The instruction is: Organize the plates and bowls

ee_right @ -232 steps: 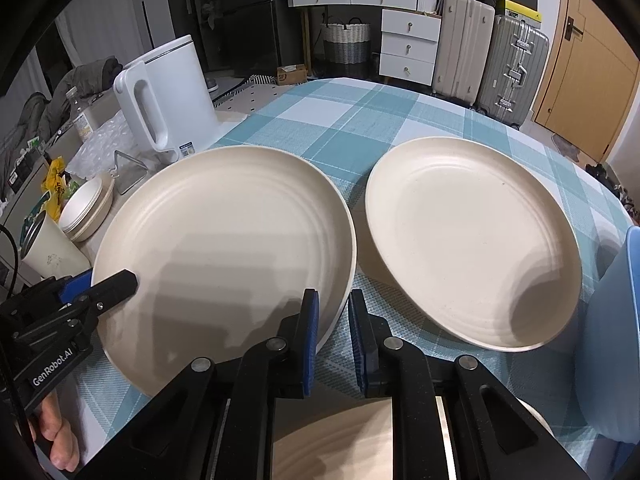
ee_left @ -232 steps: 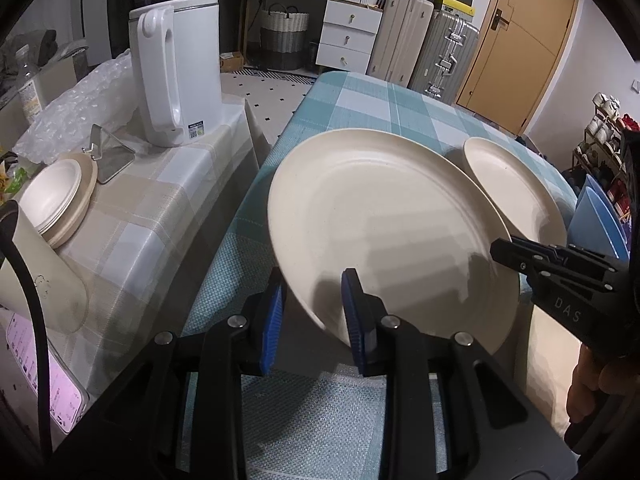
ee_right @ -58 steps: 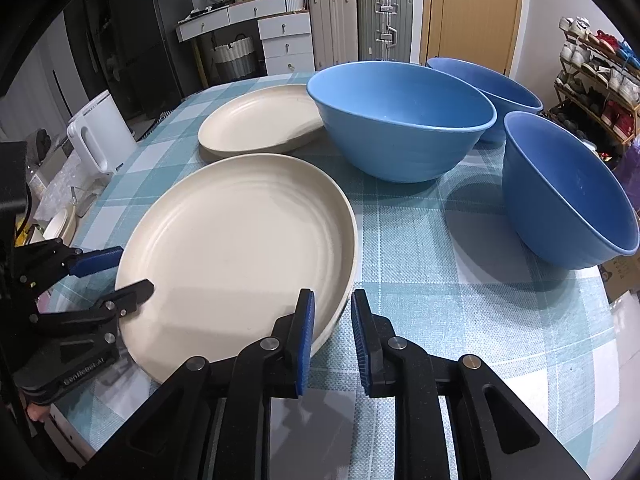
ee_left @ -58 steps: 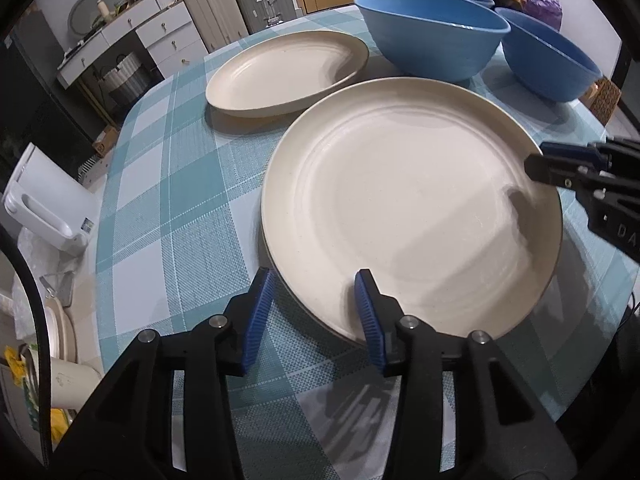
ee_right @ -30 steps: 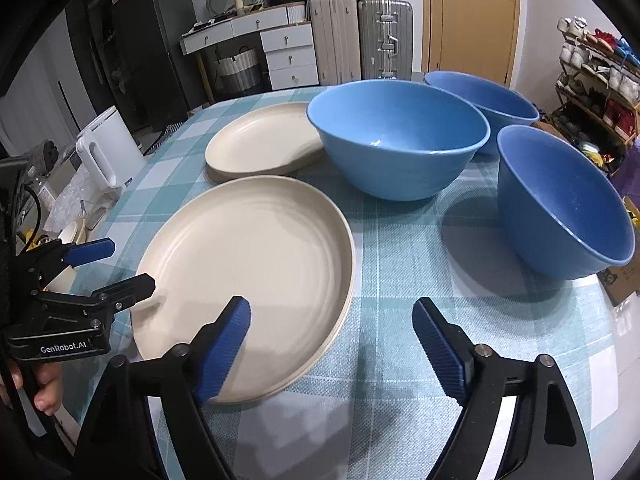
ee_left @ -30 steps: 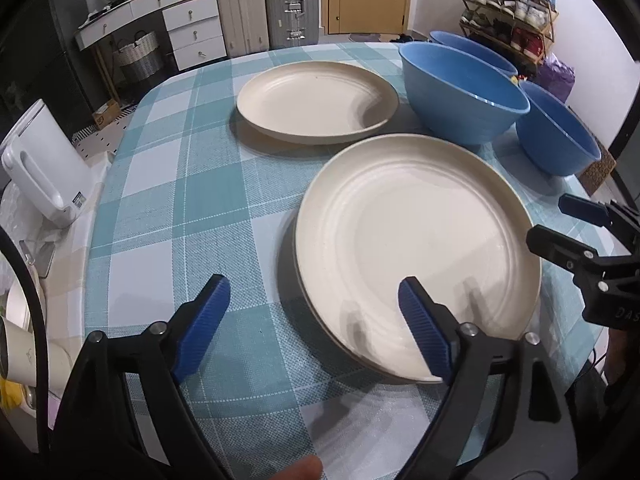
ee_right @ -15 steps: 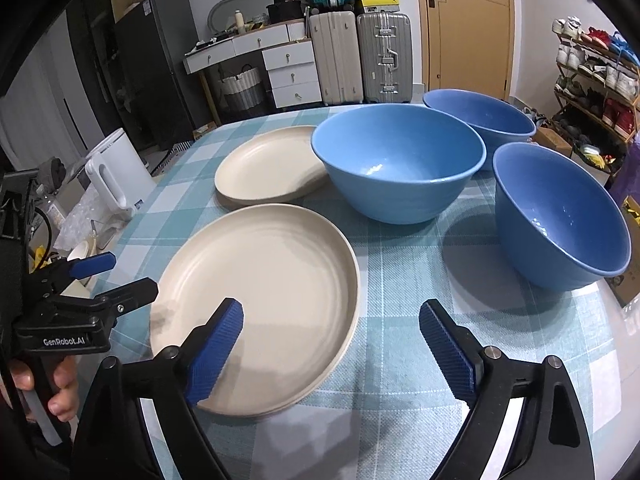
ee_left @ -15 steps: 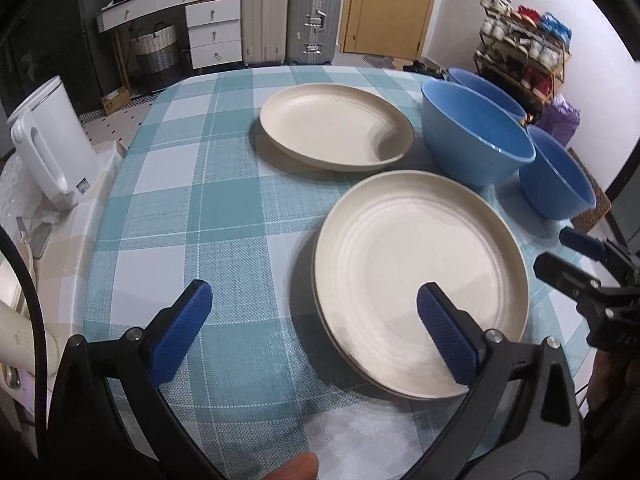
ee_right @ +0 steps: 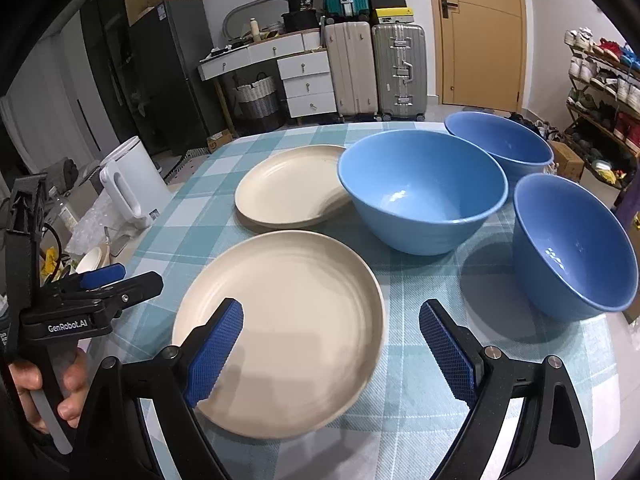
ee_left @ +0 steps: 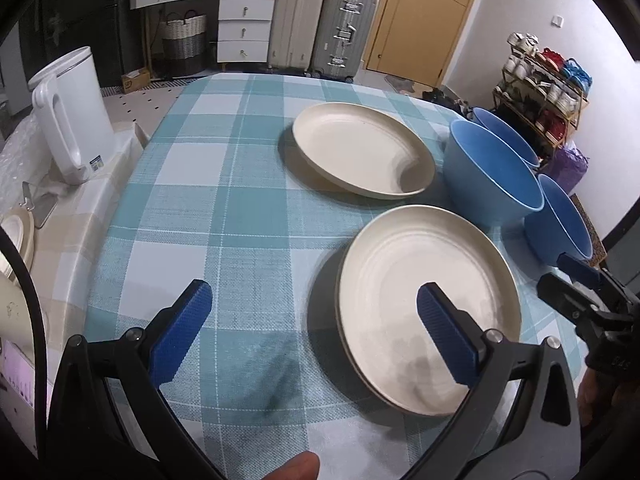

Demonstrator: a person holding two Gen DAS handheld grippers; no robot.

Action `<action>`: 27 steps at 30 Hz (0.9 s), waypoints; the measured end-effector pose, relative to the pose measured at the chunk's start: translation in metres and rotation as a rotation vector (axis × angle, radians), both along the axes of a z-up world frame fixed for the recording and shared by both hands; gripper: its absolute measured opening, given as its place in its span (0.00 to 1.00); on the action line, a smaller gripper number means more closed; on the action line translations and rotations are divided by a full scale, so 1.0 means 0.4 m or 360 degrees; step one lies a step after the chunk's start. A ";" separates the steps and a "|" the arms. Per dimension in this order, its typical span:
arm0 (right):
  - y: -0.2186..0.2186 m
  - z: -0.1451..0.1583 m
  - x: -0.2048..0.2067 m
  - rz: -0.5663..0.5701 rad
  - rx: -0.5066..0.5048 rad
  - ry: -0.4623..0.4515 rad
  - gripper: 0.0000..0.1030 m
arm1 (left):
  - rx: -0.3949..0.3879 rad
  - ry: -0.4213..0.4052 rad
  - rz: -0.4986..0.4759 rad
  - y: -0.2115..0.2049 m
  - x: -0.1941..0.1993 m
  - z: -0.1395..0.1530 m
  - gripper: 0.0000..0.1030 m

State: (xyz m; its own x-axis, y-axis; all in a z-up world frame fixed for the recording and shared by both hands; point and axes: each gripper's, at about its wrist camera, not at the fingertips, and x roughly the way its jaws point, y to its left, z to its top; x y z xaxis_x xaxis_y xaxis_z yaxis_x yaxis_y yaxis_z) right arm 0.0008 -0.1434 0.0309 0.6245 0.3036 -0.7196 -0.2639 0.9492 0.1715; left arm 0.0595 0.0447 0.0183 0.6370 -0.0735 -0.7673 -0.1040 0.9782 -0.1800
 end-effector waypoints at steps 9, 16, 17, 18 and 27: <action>0.008 0.053 0.029 0.0094 -0.0033 -0.0066 0.89 | -0.0006 -0.0004 0.0129 0.028 0.003 0.004 0.99; 0.001 0.109 0.082 0.0183 -0.0064 -0.0103 0.89 | -0.0005 -0.0044 0.0224 0.034 -0.003 0.031 0.99; -0.001 0.116 0.093 0.0193 -0.0073 -0.0103 0.89 | -0.0010 -0.0046 0.0230 0.033 -0.001 0.034 0.99; -0.002 0.124 0.103 0.0202 -0.0086 -0.0106 0.89 | -0.0015 -0.0045 0.0238 0.033 0.001 0.037 0.99; -0.014 0.198 0.200 0.0286 -0.0154 -0.0134 0.89 | -0.0021 -0.0033 0.0255 0.024 0.069 0.075 0.99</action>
